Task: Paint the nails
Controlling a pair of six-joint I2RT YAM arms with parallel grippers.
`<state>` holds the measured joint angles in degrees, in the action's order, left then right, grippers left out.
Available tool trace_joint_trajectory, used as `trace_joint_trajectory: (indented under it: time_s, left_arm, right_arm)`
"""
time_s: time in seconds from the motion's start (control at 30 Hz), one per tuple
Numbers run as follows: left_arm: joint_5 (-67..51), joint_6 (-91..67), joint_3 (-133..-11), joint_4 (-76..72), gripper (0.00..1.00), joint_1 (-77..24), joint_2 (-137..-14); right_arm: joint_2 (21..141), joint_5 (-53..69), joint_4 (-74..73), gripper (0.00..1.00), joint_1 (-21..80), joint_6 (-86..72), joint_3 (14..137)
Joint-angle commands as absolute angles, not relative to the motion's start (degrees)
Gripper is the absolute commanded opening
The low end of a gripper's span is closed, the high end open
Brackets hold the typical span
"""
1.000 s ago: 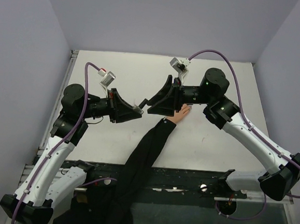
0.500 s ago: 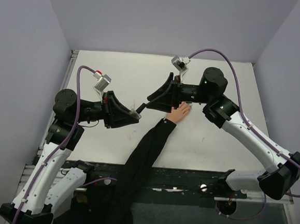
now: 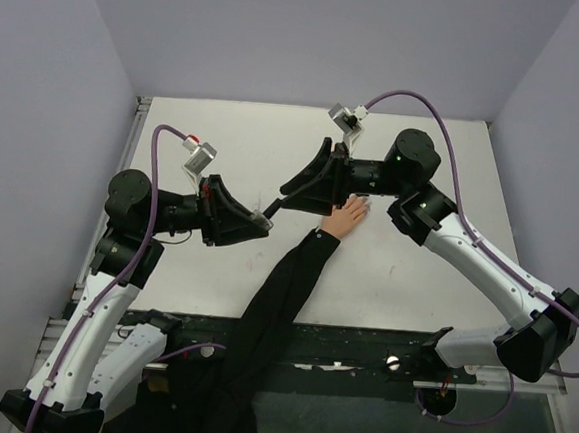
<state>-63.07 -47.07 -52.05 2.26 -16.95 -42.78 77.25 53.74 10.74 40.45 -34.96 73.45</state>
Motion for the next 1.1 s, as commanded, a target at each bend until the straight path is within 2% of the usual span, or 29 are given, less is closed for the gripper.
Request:
trace_joint_trajectory:
  time_s: [0.0, 0.33, 0.47, 0.67, 0.73, 0.8, 1.07]
  left_arm:
    - [-63.0, -48.3, -52.1, 2.2, 0.00, -16.9, -44.1]
    - [-62.7, -48.3, -52.7, 2.1, 0.00, -16.9, -44.8]
    - [-62.4, -48.1, -52.7, 2.2, 0.00, -16.9, -44.8]
    - [-62.1, -47.9, -52.7, 2.1, 0.00, -16.9, -44.8]
    - [-61.9, -47.6, -52.8, 2.2, 0.00, -16.9, -44.8]
    - [-61.5, -46.4, -53.2, 3.2, 0.00, -16.9, -44.7]
    - [-50.6, -30.0, -59.4, 21.1, 0.00, -16.9, -44.2]
  right_arm:
    - [76.4, 55.5, 15.8, 0.57, 41.5, -37.1, 74.0]
    - [78.0, 54.1, 9.7, 0.51, 43.4, -32.5, 75.7]
    - [78.3, 53.7, 9.2, 0.45, 44.1, -32.0, 75.8]
    - [78.8, 54.0, 8.1, 0.26, 44.4, -31.6, 76.3]
    - [79.2, 53.9, 7.5, 0.09, 44.5, -31.5, 76.6]
    - [79.5, 53.3, 6.5, 0.01, 44.5, -31.4, 77.0]
    - [83.0, 46.2, -5.2, 0.01, 44.8, -32.9, 82.4]
